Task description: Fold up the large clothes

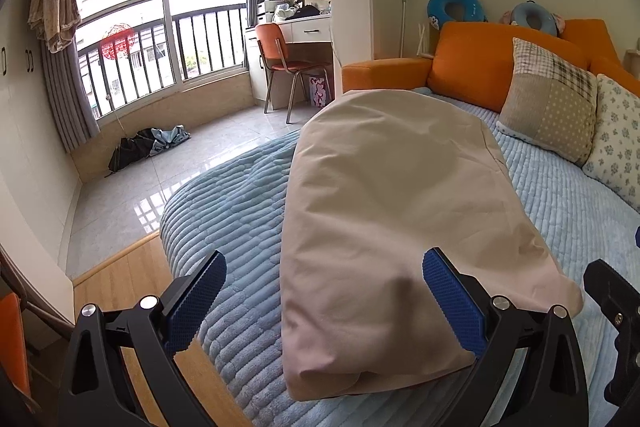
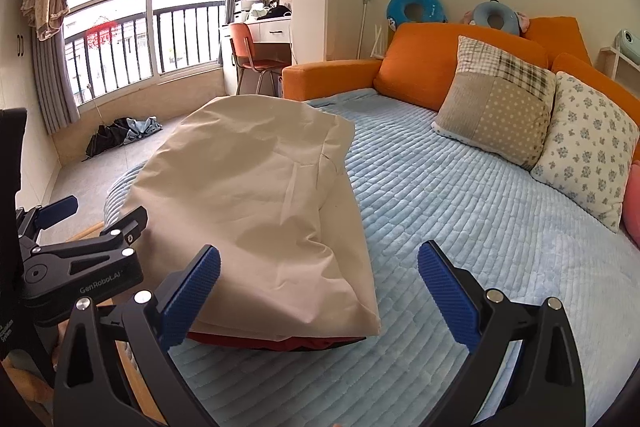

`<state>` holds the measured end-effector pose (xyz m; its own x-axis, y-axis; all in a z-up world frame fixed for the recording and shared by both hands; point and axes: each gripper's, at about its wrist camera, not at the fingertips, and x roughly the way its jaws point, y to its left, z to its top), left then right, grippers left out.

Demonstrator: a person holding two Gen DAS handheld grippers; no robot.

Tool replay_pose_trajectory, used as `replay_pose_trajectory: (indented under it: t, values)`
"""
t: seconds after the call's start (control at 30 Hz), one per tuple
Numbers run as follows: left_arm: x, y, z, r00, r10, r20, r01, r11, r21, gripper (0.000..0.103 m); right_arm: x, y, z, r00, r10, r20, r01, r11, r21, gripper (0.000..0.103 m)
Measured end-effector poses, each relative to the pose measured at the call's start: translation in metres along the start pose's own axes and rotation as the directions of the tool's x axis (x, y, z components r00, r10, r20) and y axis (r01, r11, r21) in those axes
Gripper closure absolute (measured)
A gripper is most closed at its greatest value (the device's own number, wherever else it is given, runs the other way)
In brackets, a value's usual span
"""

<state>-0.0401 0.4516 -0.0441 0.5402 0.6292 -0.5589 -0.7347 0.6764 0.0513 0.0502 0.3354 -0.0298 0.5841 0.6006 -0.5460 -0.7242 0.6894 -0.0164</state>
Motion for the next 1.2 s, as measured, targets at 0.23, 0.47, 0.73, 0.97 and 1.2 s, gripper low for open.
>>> replay_pose_trajectory:
  t: [0.23,0.47,0.73,0.97,1.2]
  values:
    - [-0.008,0.001,-0.001,1.0,-0.006,0.007,0.006,1.0,-0.004,0.003,-0.002,0.004,0.0,1.0,0.003,-0.006,-0.003,1.0,-0.003,0.005]
    - [-0.013,0.003,-0.003,1.0,-0.004,0.016,0.004,1.0,-0.001,0.003,-0.004,0.008,0.003,1.0,-0.003,0.0,0.003,1.0,-0.004,0.005]
    - [-0.012,0.007,-0.002,1.0,-0.001,0.017,0.001,1.0,-0.006,0.003,-0.003,0.01,0.003,1.0,-0.004,-0.003,0.004,1.0,-0.01,0.005]
    - [-0.009,0.007,-0.002,1.0,0.005,0.009,-0.005,1.0,-0.002,0.003,-0.001,0.013,0.004,1.0,-0.007,-0.003,0.007,1.0,-0.013,0.005]
    - [-0.007,0.006,-0.002,1.0,-0.012,-0.004,0.012,1.0,-0.012,0.003,0.002,0.012,0.004,1.0,-0.013,-0.004,0.013,1.0,-0.001,0.005]
